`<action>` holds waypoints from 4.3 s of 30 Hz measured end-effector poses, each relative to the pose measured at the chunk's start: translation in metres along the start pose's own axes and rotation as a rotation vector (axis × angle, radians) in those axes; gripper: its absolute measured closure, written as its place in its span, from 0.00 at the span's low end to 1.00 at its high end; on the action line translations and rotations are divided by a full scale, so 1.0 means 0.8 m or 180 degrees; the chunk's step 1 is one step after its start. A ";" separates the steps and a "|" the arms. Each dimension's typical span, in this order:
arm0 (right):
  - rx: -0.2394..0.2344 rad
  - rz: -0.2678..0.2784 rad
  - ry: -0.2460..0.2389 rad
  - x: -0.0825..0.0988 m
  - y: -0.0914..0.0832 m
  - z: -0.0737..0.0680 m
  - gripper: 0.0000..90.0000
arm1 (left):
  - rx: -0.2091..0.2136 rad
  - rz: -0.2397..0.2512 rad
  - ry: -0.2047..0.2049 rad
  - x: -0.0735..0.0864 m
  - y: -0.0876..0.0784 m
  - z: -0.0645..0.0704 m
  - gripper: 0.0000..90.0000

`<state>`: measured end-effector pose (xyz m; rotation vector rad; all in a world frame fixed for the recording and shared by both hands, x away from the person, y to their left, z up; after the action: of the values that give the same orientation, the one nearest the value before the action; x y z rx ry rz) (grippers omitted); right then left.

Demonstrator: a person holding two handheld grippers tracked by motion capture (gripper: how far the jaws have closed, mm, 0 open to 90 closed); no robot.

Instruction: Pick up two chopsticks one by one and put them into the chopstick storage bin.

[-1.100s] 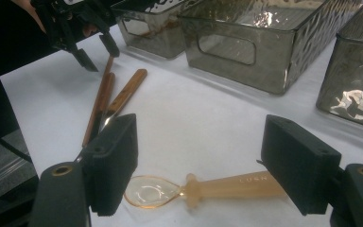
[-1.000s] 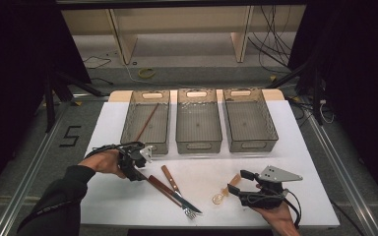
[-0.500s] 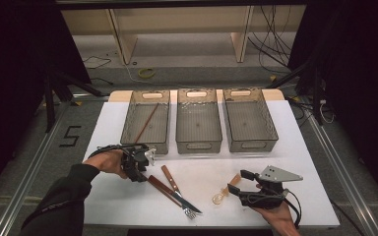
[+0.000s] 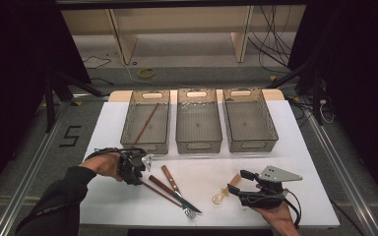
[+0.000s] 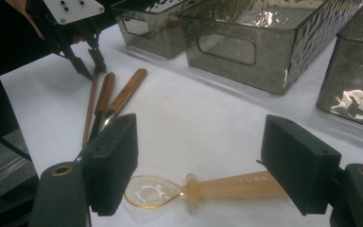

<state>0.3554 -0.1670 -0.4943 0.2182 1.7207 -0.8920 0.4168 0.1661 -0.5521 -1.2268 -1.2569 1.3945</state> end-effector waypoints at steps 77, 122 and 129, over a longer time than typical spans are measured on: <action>-0.0006 -0.0027 0.0004 0.001 0.002 0.000 0.32 | 0.0241 -0.0125 0.0060 0.087 -0.025 0.041 0.93; -0.0003 -0.0027 0.0009 0.001 0.002 0.000 0.32 | -0.0379 0.1128 -0.1514 0.017 -0.108 -0.032 0.93; -0.0007 -0.0020 0.0008 0.001 0.001 0.000 0.32 | -0.0422 0.1407 -0.1831 0.001 -0.128 -0.065 0.93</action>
<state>0.3558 -0.1667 -0.4954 0.2126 1.7255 -0.8948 0.4668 0.1852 -0.4510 -1.2907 -1.5362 2.1215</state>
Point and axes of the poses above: each handheld gripper's, and its own axes: y roughly forward along the jaws, x roughly out of its underside, z roughly to its right, the point moved 9 cm from there along y, roughly forward along the jaws, and after that the axes turned 6 degrees about -y, right-handed, at the moved point
